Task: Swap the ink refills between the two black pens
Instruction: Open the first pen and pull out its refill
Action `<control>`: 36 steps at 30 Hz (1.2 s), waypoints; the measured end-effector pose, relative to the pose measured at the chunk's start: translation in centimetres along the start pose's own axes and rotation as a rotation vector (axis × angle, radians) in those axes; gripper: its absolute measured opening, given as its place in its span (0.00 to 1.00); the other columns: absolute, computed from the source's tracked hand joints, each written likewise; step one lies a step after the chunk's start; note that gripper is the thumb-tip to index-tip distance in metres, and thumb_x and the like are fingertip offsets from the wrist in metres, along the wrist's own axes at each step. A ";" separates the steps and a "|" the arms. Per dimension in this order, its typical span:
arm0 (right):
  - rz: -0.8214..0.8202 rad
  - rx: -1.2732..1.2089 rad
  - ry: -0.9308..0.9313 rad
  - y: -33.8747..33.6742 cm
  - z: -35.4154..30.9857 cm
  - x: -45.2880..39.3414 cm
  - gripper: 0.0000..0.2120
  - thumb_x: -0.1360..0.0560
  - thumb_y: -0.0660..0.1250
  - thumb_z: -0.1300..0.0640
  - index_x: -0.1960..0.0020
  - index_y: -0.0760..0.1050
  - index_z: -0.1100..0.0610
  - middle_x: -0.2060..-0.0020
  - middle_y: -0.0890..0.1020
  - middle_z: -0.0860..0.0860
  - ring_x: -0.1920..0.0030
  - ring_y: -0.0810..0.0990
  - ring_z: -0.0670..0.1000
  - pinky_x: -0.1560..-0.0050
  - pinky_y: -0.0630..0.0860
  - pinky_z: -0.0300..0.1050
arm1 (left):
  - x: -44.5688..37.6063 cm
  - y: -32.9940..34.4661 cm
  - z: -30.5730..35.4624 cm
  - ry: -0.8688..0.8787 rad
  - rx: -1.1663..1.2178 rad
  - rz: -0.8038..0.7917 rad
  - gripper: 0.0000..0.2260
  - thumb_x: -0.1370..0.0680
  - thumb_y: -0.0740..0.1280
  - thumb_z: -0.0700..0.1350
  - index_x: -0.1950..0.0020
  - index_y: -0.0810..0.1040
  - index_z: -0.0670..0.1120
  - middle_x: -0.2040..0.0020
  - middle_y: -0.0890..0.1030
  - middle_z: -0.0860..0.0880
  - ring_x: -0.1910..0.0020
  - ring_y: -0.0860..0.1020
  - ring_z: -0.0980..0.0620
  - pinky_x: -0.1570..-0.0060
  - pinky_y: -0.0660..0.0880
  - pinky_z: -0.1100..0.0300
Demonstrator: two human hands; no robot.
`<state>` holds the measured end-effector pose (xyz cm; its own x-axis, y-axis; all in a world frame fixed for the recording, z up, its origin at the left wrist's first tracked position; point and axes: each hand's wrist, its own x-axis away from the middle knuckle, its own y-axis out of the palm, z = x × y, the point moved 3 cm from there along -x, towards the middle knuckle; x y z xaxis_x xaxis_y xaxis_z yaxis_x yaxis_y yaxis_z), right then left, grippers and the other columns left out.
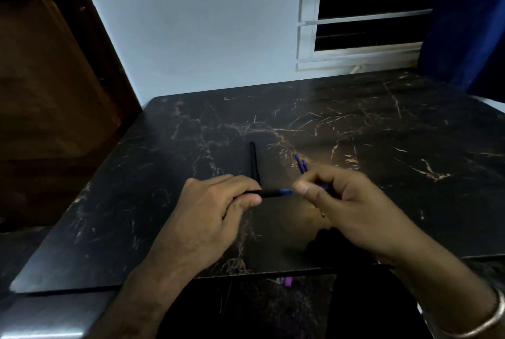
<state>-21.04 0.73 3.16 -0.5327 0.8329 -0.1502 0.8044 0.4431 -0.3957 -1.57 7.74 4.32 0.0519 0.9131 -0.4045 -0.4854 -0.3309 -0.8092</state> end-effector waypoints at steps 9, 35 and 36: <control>0.037 -0.136 0.160 -0.4 0.2 -0.3 0.21 0.24 0.60 0.39 0.59 0.81 0.55 0.76 0.69 0.50 0.76 0.65 0.46 0.74 0.62 0.43 | 0.1 0.1 0.4 -0.011 0.055 0.030 0.08 0.22 0.64 0.56 0.48 0.81 0.57 0.59 0.82 0.59 0.59 0.80 0.59 0.55 0.76 0.51; -0.017 -0.237 0.166 2.4 0.1 -0.1 0.14 0.25 0.68 0.48 0.58 0.82 0.59 0.70 0.82 0.49 0.71 0.76 0.42 0.66 0.72 0.37 | 0.1 1.4 0.4 -0.018 -0.043 0.004 0.16 0.23 0.56 0.61 0.46 0.81 0.58 0.63 0.72 0.67 0.62 0.71 0.69 0.49 0.69 0.52; 0.013 -0.254 0.116 2.4 0.3 -0.2 0.06 0.25 0.71 0.56 0.58 0.81 0.58 0.68 0.81 0.48 0.68 0.77 0.42 0.63 0.73 0.39 | 0.1 1.3 0.4 -0.019 -0.049 0.002 0.16 0.23 0.56 0.61 0.46 0.81 0.58 0.63 0.73 0.67 0.62 0.72 0.68 0.49 0.69 0.51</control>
<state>-19.15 1.53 1.95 -0.5000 0.8649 -0.0429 0.8588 0.4889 -0.1528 -2.56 7.51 3.39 0.0339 0.9165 -0.3986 -0.4426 -0.3438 -0.8282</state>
